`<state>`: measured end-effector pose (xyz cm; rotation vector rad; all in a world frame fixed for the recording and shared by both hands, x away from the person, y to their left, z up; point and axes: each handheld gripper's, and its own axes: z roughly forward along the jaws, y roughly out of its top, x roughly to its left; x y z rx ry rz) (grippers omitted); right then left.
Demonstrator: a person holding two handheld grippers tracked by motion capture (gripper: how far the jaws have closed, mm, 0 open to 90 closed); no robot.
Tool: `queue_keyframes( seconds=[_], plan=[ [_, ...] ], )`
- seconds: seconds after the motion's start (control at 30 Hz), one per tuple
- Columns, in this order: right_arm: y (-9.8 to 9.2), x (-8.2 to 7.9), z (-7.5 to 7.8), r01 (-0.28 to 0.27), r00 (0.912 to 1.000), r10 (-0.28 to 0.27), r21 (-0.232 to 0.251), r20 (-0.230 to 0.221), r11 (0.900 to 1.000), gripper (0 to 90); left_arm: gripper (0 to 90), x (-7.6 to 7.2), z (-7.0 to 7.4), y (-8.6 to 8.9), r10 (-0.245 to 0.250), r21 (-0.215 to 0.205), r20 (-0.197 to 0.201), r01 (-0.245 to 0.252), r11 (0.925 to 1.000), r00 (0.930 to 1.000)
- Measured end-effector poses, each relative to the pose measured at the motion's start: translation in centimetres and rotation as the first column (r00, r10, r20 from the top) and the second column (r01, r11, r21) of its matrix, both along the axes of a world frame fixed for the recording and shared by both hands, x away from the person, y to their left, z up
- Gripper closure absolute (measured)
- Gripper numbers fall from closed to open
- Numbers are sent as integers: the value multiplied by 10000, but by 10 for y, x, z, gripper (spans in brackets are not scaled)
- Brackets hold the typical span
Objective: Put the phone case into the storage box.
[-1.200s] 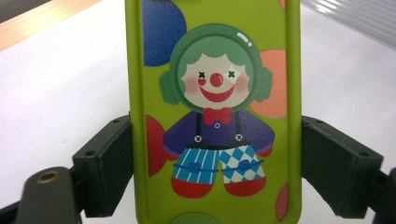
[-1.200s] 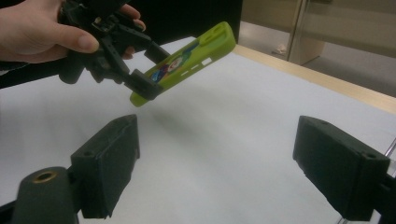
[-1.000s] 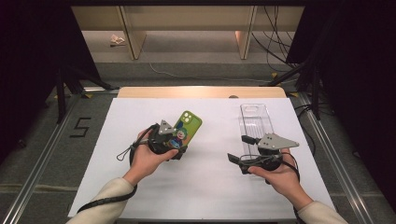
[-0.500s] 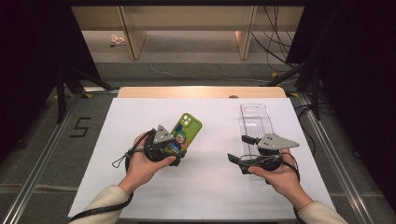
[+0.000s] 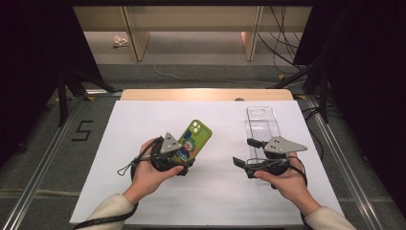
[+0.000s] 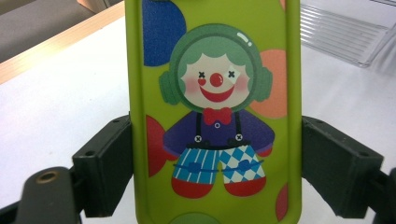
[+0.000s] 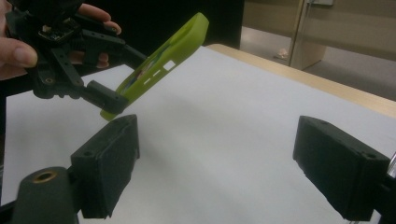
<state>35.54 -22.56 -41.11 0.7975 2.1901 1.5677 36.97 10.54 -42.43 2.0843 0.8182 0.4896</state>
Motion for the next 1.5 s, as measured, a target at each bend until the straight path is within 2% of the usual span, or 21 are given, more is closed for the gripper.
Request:
queue_keyframes(
  seconds=[0.37,0.67,1.5],
  plan=[
    [4,0,3,18,10000,-18,-41,17,10000,75,163,-5,0,-9,-313,12,49,313,9995,9995],
    [10,0,3,-37,10000,37,-32,-5,10000,70,163,-10,-1,-16,-606,71,65,606,9981,9981],
    [23,5,8,-53,10000,53,188,-1,9998,77,163,-15,-3,-27,-950,222,116,947,9953,9954]
  ],
)
